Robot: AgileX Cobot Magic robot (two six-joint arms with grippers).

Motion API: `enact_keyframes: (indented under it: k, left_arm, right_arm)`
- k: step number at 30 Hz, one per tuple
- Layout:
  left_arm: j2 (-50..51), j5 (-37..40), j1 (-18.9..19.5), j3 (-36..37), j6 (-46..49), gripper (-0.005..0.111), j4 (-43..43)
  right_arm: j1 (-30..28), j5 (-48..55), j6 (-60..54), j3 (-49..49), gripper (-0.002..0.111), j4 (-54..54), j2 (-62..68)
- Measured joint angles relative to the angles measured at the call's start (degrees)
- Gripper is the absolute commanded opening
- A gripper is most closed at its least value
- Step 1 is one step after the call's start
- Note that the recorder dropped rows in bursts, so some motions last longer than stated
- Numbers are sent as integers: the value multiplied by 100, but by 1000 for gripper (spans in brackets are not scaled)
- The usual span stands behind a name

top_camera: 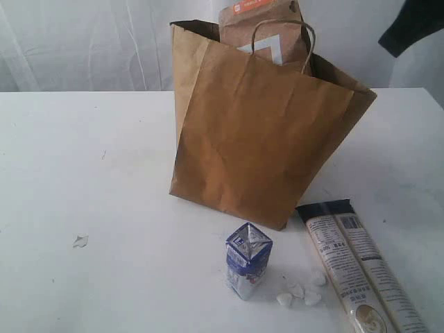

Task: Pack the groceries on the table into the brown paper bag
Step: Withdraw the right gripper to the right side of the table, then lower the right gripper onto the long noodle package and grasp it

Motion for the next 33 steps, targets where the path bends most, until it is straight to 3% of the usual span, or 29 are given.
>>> enact_keyframes:
  k: [5,14,18,20,22,24,26,29,33]
  left_arm:
    - [0,0,0,0,0,0,-11]
    - [0,0,0,0,0,0,-11]
    - [0,0,0,0,0,0,-11]
    - [0,0,0,0,0,0,-11]
    - [0,0,0,0,0,0,-11]
    - [0,0,0,0,0,0,-11]
    - [0,10,0,0,0,0,-11]
    - [0,84,0,0,-9,0,-11]
    - [0,84,0,0,-9,0,-11]
  right_arm:
    - [-239,0,438,570,0,-34,-133]
    - [-1607,-71,1390,2221,0,-268,-915]
    - [-1897,-153,1590,3021,1,52,-1069]
    - [-1922,-423,1348,3589,12,917,-1069]
    - [-1922,-869,826,4125,37,1968,-1058]
    - [-1922,-1455,328,4516,77,2849,-1045]
    - [-1922,-2379,143,4761,94,3210,-930]
    - [-1922,-3539,79,4819,96,3537,-546]
    - [-1922,-3619,79,4819,96,4083,-119]
